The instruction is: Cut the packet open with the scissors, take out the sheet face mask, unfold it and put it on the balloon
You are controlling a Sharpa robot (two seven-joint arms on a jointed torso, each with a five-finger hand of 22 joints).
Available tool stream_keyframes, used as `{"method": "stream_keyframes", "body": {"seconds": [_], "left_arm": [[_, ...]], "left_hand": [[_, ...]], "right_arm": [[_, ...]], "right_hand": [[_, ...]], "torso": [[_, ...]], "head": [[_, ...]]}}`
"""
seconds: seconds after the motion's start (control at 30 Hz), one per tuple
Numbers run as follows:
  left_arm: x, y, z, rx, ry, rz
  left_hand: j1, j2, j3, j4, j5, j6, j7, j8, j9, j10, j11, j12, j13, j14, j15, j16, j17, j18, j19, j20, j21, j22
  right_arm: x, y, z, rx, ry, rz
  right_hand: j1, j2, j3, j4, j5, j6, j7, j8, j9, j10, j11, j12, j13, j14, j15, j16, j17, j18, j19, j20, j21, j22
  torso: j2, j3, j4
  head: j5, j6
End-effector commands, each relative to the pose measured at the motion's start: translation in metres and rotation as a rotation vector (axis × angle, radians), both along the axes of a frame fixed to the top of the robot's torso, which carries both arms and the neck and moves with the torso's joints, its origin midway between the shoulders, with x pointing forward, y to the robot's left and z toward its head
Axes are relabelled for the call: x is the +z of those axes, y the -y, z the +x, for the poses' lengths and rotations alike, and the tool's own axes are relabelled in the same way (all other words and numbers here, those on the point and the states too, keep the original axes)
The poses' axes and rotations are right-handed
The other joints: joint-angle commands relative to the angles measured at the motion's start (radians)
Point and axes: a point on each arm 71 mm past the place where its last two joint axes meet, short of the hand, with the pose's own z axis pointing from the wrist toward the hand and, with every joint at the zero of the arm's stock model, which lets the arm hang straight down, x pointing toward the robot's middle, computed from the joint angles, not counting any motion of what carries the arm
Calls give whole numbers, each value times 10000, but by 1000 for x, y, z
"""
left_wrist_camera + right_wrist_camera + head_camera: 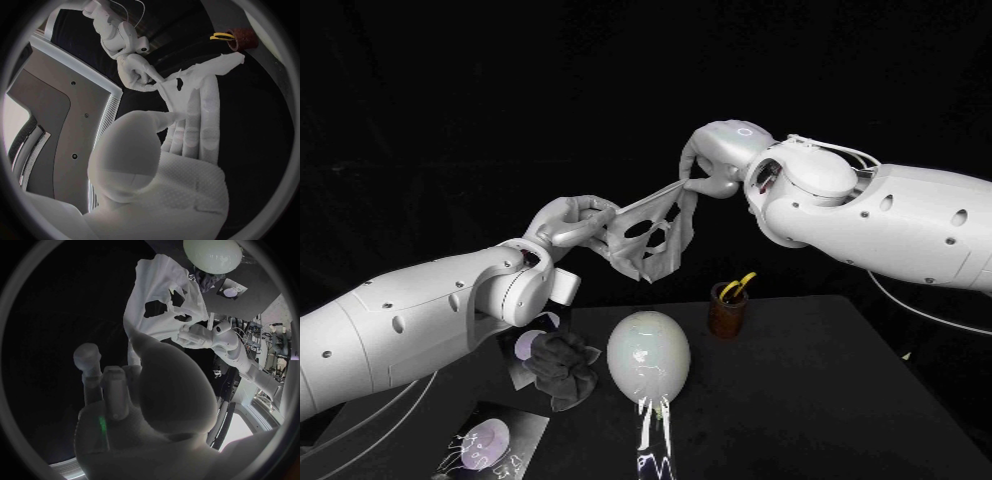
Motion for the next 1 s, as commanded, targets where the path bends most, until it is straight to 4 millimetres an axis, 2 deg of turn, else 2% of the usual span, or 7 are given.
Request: {"method": "stream_keyframes", "body": {"seconds": [0.03,0.2,0.23,0.3,0.53,0.67,1.0], "left_arm": [[1,0,1,72,140,196],[3,-4,2,348,512,421],[3,-5,2,382,561,462],[3,-6,3,444,626,548],[3,-9,3,563,738,872],[3,-8,3,625,892,1059],[6,-2,4,956,1191,746]], "left_hand": [[-68,-57,-49,72,34,61,-118,-31,1764,-33,-66,-68,-18,-128,-89,29,175,88,504,-71,313,152],[-89,-204,-170,49,31,525,-175,-158,1620,414,-117,49,23,302,-152,369,618,16,228,-130,577,326],[-73,-335,-119,-45,16,1011,-205,-591,1352,723,-168,-81,-40,258,-116,614,1185,-406,-251,-196,2982,3337],[-81,-441,-165,-149,6,1356,-143,-913,1217,1108,-95,-43,-5,-534,5,751,1696,-267,-1771,-194,1581,1306],[-27,-485,-341,-373,36,1843,-118,-1409,1026,2074,-189,249,87,-1882,184,887,2002,-1064,-6409,447,17,864],[16,-434,-717,-612,36,2142,-253,-1745,895,2764,-415,624,226,-1633,-32,1851,2436,-855,-5993,381,539,1187],[98,-329,-936,-936,57,2679,-87,-2705,787,491,286,455,333,-6887,1007,4128,4059,-1084,-8173,656,1761,2528]], "right_arm": [[2,0,0,-16,142,8],[2,0,0,-10,182,40],[2,0,0,-13,195,52],[3,0,0,-16,227,79],[4,1,0,9,359,187],[4,0,0,32,415,231],[4,0,2,-13,353,190]], "right_hand": [[-50,61,39,-7,68,70,-17,69,83,889,-54,46,2256,1062,-56,34,2633,-114,64,30,26,12],[-50,56,48,-7,68,72,-19,72,84,891,-56,50,2258,1062,-58,34,2633,-114,66,31,23,11],[-50,56,48,-7,68,72,-19,72,84,891,-56,50,2258,1062,-58,34,2633,-114,66,31,23,11],[-50,56,48,-7,68,72,-19,72,84,891,-56,50,2258,1062,-58,34,2633,-114,66,31,23,11],[-50,53,52,-7,68,72,-20,74,84,890,-57,47,2257,1062,-59,34,2633,-116,75,31,32,17],[-49,52,55,-7,68,72,-20,74,85,888,-58,38,2251,1062,-60,34,2633,-118,83,31,42,23],[-49,49,60,-7,68,72,-21,76,85,887,-59,34,2249,1062,-61,34,2633,-117,80,32,34,19]], "torso": [[0,4,3],[0,1,-3],[1,1,-4],[0,0,0],[7,3,4],[5,0,-2],[8,-4,-3]], "head": [[-14,-18],[-35,-6],[-38,-8],[-54,-32],[-51,-35],[-53,-61],[-57,-24]]}}
